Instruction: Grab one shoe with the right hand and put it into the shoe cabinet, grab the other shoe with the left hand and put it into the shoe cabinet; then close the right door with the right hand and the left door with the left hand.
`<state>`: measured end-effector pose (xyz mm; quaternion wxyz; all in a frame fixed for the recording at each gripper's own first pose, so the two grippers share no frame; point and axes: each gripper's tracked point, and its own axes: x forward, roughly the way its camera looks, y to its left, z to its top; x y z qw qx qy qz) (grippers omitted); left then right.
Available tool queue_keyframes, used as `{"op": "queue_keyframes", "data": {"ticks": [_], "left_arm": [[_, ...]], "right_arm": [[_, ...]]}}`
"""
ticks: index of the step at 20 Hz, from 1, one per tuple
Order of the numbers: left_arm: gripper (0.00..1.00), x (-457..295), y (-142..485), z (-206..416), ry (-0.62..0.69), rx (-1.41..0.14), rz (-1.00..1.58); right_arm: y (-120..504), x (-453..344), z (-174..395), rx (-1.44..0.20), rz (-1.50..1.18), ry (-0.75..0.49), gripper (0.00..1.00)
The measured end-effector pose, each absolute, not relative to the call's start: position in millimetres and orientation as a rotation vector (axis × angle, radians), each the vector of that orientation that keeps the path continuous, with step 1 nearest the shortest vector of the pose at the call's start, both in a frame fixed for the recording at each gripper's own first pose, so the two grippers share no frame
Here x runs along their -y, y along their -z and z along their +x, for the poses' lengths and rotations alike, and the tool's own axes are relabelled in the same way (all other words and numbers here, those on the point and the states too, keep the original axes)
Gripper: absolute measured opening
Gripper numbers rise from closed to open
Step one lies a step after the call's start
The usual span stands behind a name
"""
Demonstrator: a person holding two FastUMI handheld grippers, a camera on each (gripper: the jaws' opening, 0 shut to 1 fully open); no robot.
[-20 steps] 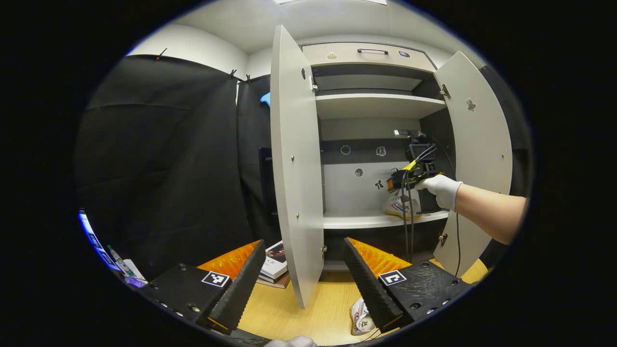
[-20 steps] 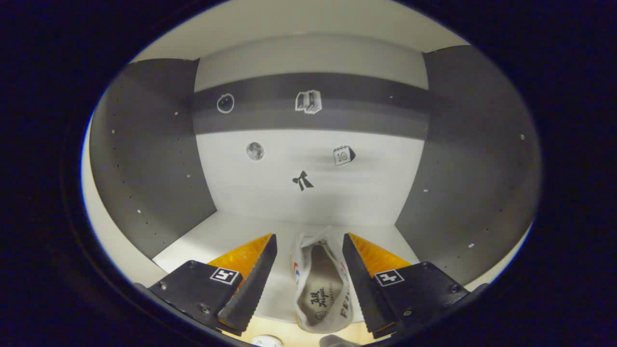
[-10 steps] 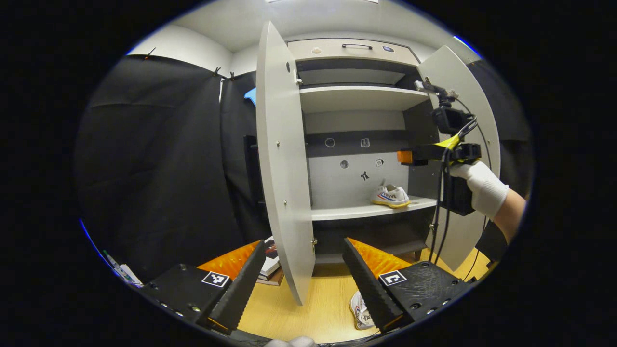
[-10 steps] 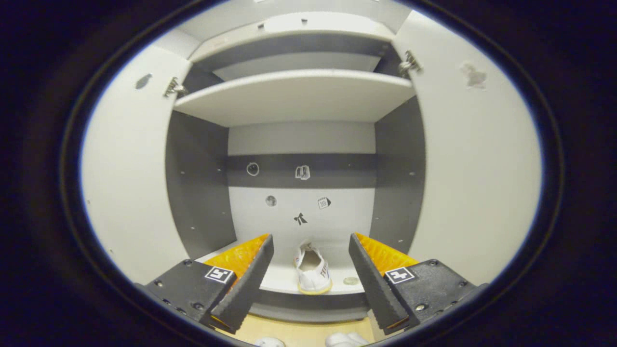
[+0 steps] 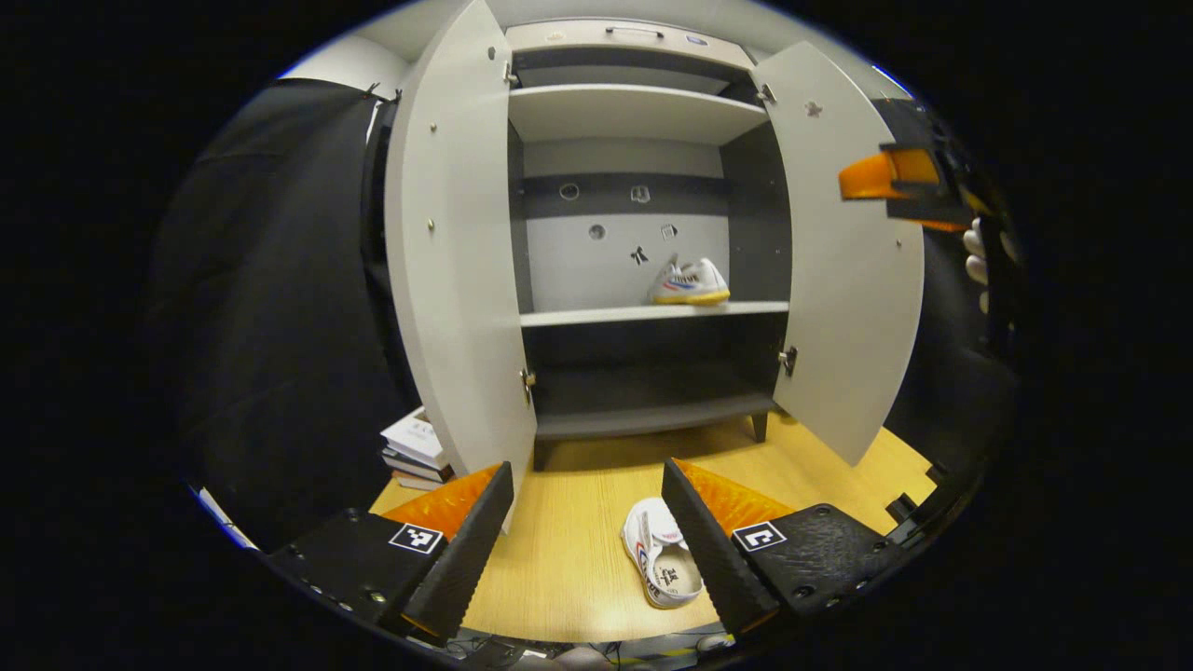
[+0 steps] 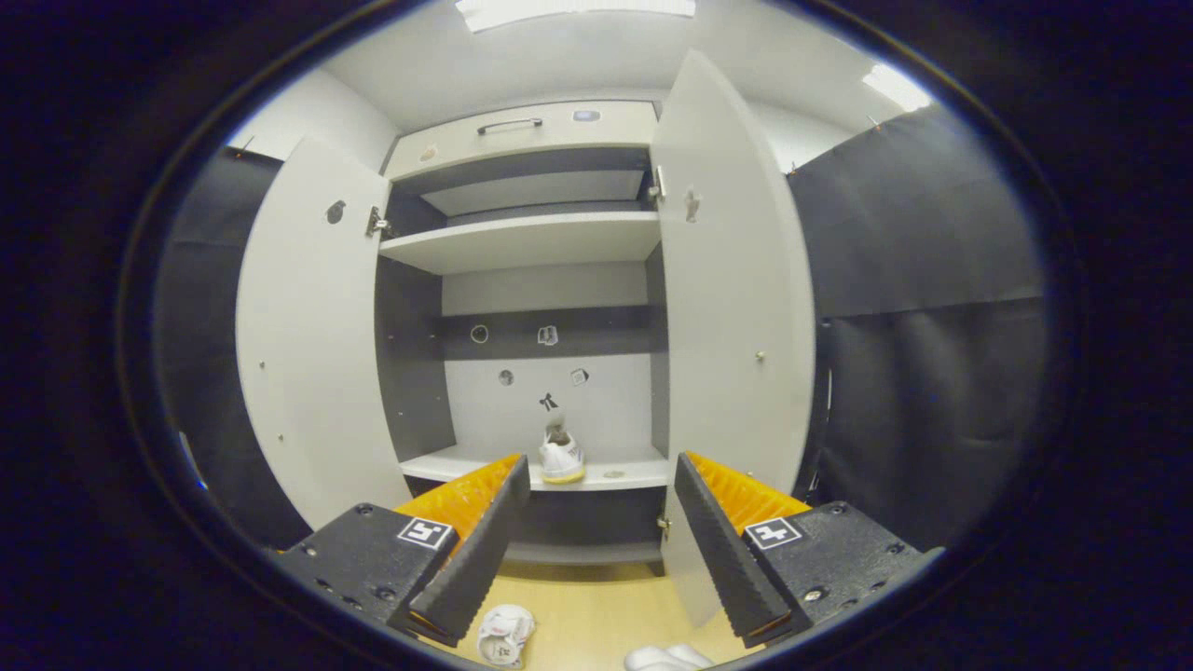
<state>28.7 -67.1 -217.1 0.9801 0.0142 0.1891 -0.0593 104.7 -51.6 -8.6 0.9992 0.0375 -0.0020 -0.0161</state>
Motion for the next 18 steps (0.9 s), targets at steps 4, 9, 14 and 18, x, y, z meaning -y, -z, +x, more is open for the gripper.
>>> {"op": "queue_keyframes", "data": {"ticks": [4, 9, 14, 18], "left_arm": [[0.97, 91.5, 289.8, 19.2, 0.178, -0.5, 0.064], [0.97, 103.8, 376.9, 21.8, 0.181, -0.636, 0.098], [0.97, 113.4, 421.7, 45.3, 0.188, -0.68, 0.13], [0.96, 121.0, 441.2, 79.2, 0.183, -0.673, 0.137]], "right_arm": [[30.5, 70.3, 62.6, -0.046, 0.068, 0.073, 0.99], [51.1, 88.4, 25.3, -0.129, 0.034, 0.112, 0.99], [65.7, 100.5, 21.4, -0.169, 0.011, 0.144, 0.99], [77.6, 104.8, 27.0, -0.21, -0.006, 0.136, 0.99]]}}
